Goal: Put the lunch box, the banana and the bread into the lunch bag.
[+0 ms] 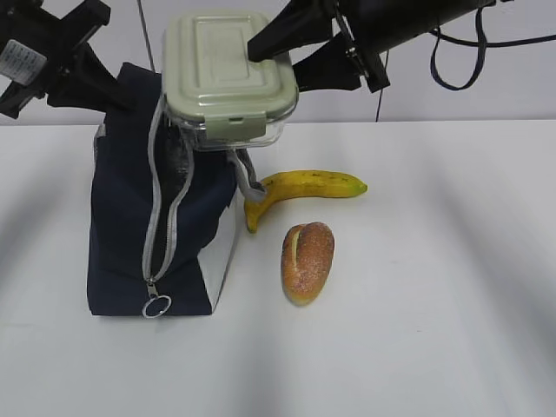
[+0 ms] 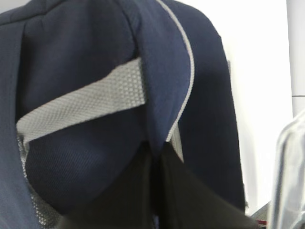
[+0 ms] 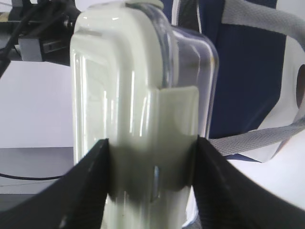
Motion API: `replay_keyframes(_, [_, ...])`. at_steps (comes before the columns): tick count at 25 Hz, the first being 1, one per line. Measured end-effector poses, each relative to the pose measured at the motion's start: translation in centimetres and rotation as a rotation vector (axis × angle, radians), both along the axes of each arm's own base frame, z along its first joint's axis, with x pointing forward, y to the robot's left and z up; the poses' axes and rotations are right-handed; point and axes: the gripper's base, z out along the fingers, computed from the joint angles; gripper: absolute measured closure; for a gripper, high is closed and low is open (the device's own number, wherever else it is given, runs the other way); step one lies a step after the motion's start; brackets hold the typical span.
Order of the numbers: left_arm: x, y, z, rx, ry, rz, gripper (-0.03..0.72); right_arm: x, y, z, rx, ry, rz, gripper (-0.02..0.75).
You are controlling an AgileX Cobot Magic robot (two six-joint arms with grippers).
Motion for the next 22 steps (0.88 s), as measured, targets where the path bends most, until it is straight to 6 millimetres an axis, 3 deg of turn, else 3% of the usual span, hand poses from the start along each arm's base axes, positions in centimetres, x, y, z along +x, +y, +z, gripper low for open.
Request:
replay_keyframes(8, [0.0,0.0,0.0,-0.001,0.002,-0.001,0.687,0.8,1.6,-3.6,-0.076,0.065,0.032,0.365])
replay_keyframes(15, [0.0,-0.1,0.0,-0.009,0.002,0.0,0.687,1.2,1.3,-4.4,-0.182,0.047,-0.017,0.365])
replay_keyframes(22, [0.0,-0.1,0.0,-0.009,0.003,-0.001,0.687,0.7,4.1,-4.5,-0.251,-0.026,-0.023,0.365])
